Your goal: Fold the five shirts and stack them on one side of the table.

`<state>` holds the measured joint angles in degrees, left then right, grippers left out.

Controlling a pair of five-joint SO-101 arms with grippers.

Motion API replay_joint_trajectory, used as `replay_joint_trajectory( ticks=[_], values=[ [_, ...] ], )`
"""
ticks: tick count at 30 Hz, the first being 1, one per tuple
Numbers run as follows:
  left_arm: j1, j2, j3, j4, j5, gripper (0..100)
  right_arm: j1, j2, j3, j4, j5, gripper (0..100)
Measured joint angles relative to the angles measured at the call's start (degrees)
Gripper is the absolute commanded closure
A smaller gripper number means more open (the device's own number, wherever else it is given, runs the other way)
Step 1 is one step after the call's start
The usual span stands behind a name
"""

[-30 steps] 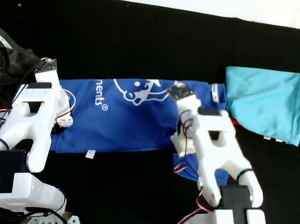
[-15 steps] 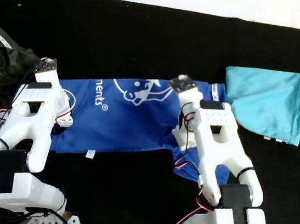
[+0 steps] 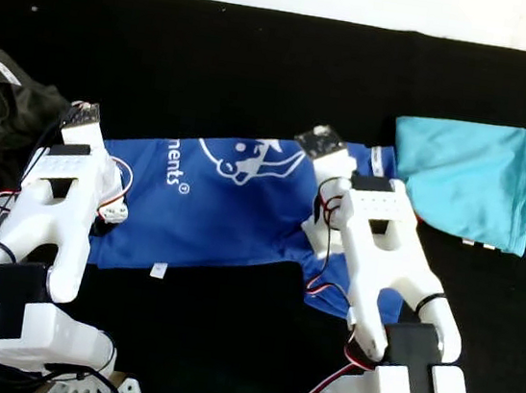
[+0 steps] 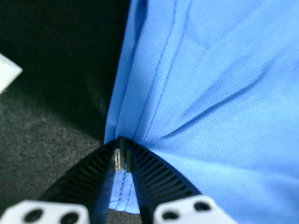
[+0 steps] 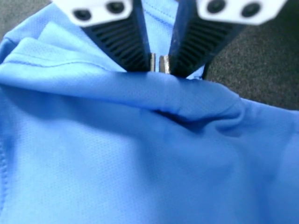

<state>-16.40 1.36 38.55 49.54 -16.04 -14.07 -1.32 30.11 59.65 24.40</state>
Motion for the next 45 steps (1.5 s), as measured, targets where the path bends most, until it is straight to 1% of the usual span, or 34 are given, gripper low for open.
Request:
replay_joint_trajectory(
  ticks=[5,14,19,25,30,32,37,45],
  values=[
    [0.00,0.00,0.00,0.00,0.00,99,0.00,-8.26,0.53,2.73,0.00,99.3],
    [0.00,0.00,0.00,0.00,0.00,99,0.00,-18.37,11.16,3.69,0.00,99.3],
    [0.00,0.00,0.00,-0.18,0.00,99,0.00,-23.21,14.59,6.68,0.00,99.3],
    [0.00,0.00,0.00,-0.18,0.00,99,-0.09,-25.14,15.03,9.67,0.00,99.3],
    [0.00,0.00,0.00,-0.18,0.00,99,-0.09,-25.14,16.35,10.02,0.00,99.1],
    [0.00,0.00,0.00,-0.18,0.00,99,-0.09,-25.14,16.70,10.02,0.00,97.0],
    [0.00,0.00,0.00,-0.18,0.00,99,-0.09,-25.14,17.14,10.55,0.00,81.2],
    [0.00,0.00,0.00,-0.18,0.00,99,-0.09,-26.11,15.74,12.04,0.00,81.8]
  ],
)
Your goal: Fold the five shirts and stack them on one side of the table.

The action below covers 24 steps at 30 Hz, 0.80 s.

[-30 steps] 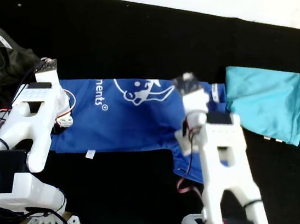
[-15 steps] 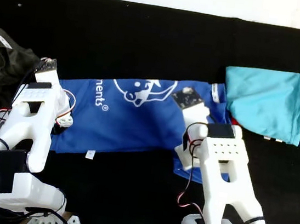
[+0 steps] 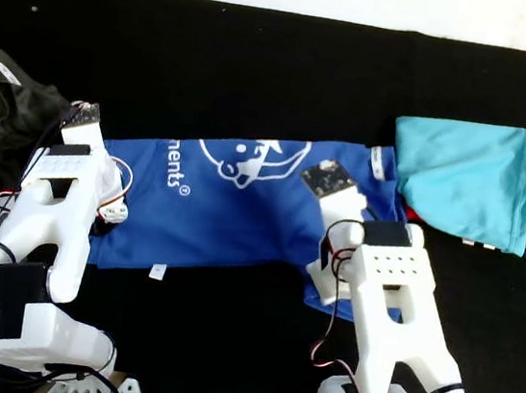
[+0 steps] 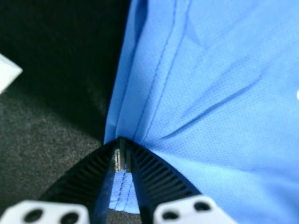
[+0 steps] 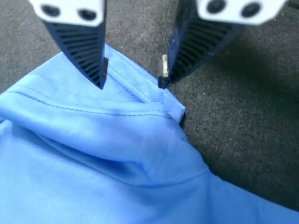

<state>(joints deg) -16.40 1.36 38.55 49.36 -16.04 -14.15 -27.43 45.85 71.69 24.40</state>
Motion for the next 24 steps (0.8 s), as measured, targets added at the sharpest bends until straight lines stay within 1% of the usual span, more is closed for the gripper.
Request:
replay_joint_trajectory(
  ticks=[4,8,12,18,24],
  values=[
    [0.00,0.00,0.00,0.00,0.00,99,2.20,0.00,-1.85,-1.05,0.00,81.8],
    [0.00,0.00,0.00,0.00,0.00,99,8.35,0.00,-1.85,-5.27,0.00,81.6],
    [0.00,0.00,0.00,0.00,0.00,99,13.54,0.00,-1.85,-7.12,0.53,81.5],
    [0.00,0.00,0.00,0.00,0.00,99,17.14,6.42,-2.37,-10.29,1.14,81.5],
    [0.00,0.00,0.00,0.00,0.00,99,19.78,13.10,-6.51,-10.90,1.14,81.7]
  ],
)
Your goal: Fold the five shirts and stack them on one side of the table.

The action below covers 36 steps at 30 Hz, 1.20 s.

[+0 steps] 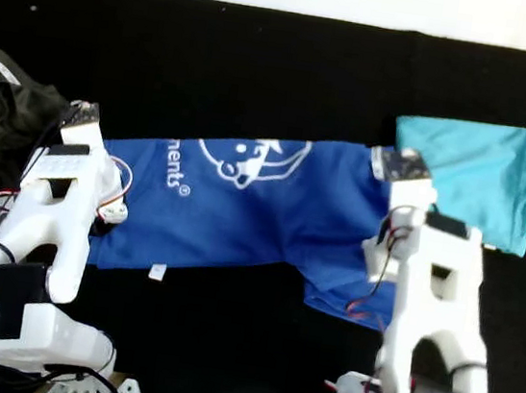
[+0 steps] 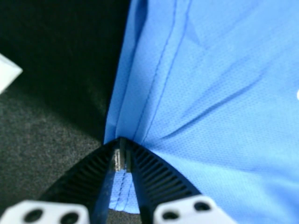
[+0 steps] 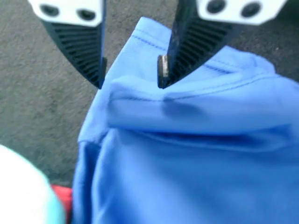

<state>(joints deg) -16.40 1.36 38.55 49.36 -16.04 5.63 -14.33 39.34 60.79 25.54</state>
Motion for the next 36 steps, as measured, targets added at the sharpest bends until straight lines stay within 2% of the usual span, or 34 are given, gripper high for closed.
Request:
replay_joint_trajectory(
  ticks=[4,9,18,22,29,36],
  values=[
    [0.00,0.00,0.00,0.00,0.00,99,-0.09,1.67,-1.93,0.00,0.26,83.0],
    [0.00,0.00,0.00,0.00,0.00,99,0.00,3.96,-2.02,0.00,0.35,92.5],
    [0.00,0.00,0.00,0.00,0.00,99,0.44,5.10,-2.02,-0.18,0.35,93.0],
    [0.00,0.00,0.00,0.00,0.00,99,0.26,1.41,-2.02,0.09,0.35,99.6],
    [0.00,0.00,0.00,0.00,0.00,99,0.26,-6.51,-2.02,5.80,0.53,99.2],
    [0.00,0.00,0.00,0.00,0.00,99,0.18,-7.47,-2.02,10.02,0.53,99.2]
  ],
)
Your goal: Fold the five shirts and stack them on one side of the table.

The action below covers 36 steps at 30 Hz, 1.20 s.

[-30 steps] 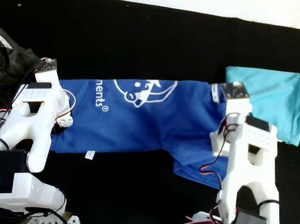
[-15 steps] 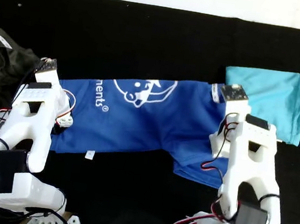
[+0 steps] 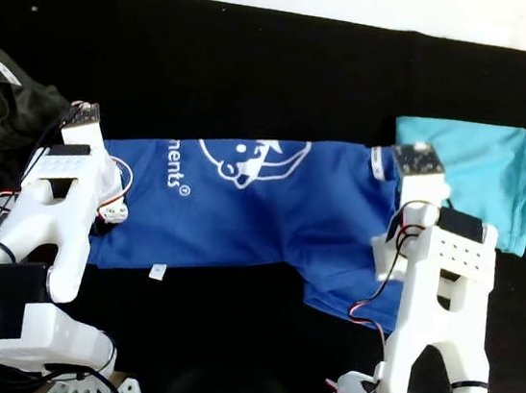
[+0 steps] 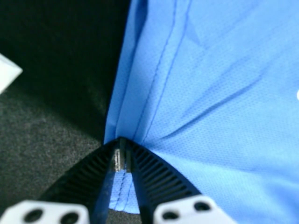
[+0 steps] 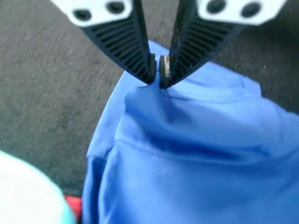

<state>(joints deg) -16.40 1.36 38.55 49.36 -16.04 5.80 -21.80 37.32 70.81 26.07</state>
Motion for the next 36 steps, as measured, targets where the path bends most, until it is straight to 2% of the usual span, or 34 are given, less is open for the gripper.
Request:
replay_joint_trajectory(
  ticks=[11,18,26,32,36],
  values=[
    [0.00,0.00,0.00,0.00,0.00,99,0.00,0.00,0.00,6.24,4.57,99.2],
    [0.00,0.00,0.00,0.00,0.00,99,3.69,0.00,0.00,6.68,4.66,99.2],
    [0.00,0.00,0.00,0.00,0.00,99,4.13,0.00,0.00,11.87,9.23,99.2],
    [0.00,0.00,0.00,0.00,0.00,99,4.31,0.00,0.00,11.87,9.23,88.4],
    [0.00,0.00,0.00,0.00,0.00,99,4.31,-0.44,0.00,11.87,9.23,88.3]
  ],
)
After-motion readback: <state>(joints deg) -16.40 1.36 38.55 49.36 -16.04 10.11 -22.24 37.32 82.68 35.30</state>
